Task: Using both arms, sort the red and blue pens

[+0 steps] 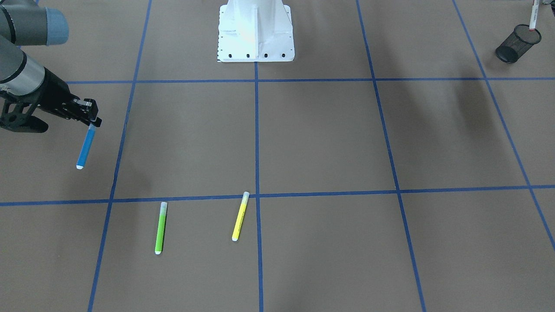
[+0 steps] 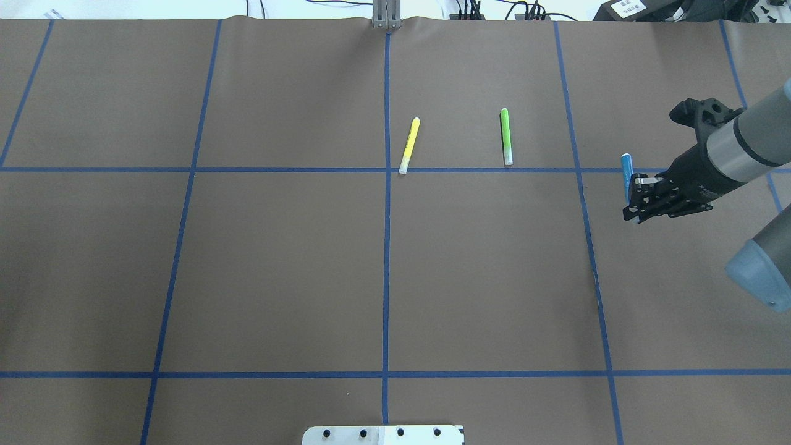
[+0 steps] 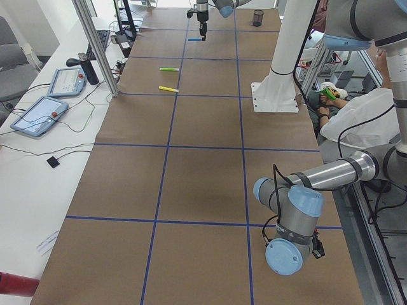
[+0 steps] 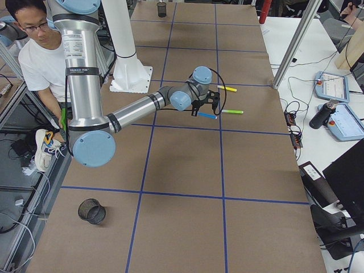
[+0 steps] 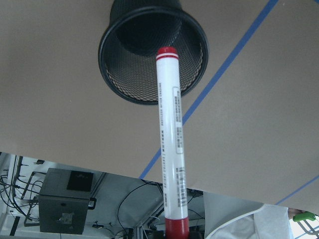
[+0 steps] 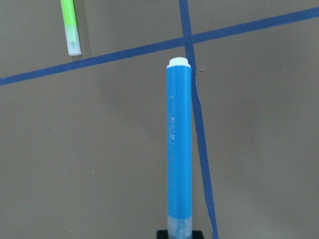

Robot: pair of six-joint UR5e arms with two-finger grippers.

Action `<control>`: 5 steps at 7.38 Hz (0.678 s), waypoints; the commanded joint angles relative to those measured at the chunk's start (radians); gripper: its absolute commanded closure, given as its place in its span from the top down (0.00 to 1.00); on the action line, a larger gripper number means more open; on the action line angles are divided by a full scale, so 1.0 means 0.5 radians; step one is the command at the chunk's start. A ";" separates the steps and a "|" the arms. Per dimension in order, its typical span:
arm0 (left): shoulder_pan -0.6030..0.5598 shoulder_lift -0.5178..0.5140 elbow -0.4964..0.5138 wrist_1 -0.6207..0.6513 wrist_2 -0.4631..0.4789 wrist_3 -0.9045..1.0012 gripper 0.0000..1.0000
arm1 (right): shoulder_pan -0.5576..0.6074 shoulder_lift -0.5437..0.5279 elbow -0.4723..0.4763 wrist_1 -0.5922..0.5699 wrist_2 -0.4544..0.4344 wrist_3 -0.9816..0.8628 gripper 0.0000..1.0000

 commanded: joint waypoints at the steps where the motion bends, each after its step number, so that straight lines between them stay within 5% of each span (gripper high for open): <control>1: -0.001 -0.004 0.081 -0.007 -0.007 0.006 0.00 | 0.177 -0.145 -0.006 -0.011 0.002 -0.311 0.00; 5: -0.001 -0.025 0.143 -0.063 -0.010 0.000 0.00 | 0.450 -0.485 -0.064 -0.078 -0.004 -0.976 0.00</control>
